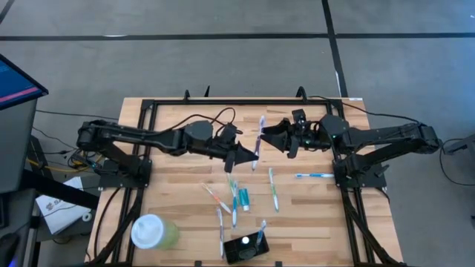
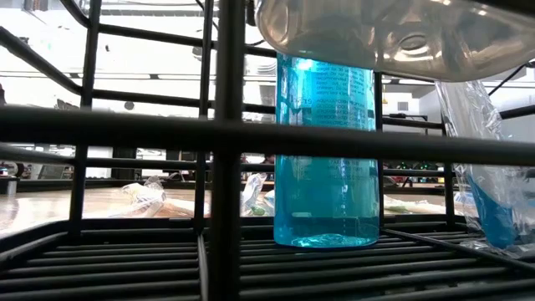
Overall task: Pick & Place toothbrushing station
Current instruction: Put the top violet toothbrush into the black wire organizer, then move the violet toothbrush to the center of the table
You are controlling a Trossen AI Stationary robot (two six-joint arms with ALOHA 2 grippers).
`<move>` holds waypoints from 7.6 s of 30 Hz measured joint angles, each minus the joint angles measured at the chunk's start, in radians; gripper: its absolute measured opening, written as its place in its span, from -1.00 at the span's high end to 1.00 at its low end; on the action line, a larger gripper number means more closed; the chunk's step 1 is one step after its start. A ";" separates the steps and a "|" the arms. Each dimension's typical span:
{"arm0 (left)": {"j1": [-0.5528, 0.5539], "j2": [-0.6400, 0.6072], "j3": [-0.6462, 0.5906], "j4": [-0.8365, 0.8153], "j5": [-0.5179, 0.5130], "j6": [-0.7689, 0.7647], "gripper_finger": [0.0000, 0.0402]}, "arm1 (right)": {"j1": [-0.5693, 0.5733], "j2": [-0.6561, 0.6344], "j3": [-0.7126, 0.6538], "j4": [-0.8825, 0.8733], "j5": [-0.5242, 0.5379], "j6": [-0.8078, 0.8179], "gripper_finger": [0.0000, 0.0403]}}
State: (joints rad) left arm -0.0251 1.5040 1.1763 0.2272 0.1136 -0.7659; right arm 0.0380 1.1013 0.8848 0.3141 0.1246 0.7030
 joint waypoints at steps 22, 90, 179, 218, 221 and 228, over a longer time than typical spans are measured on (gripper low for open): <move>0.011 0.025 0.000 0.053 0.039 -0.035 0.94 | -0.002 0.000 0.000 -0.014 0.007 0.016 -0.02; -0.147 0.032 0.000 -0.030 0.197 -0.103 -0.25 | 0.188 -0.002 0.066 0.052 0.145 -0.100 0.97; -0.624 0.034 0.000 -0.150 -0.663 -0.323 1.00 | 0.935 0.916 0.355 -0.004 1.113 -0.197 0.91; -0.607 0.034 0.000 -0.143 -0.663 -0.339 1.00 | 0.909 0.917 0.354 -0.212 1.026 0.060 0.40; -0.607 0.034 0.000 -0.143 -0.663 -0.339 1.00 | 0.911 0.917 0.354 -0.206 1.025 0.060 0.27; -0.607 0.034 0.000 -0.142 -0.663 -0.339 1.00 | 0.925 0.916 0.371 -0.171 1.002 0.059 -0.02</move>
State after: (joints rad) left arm -0.6323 1.5383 1.1767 0.0849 -0.5495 -1.1049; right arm 0.9629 2.0169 1.2561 0.1430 1.1268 0.7625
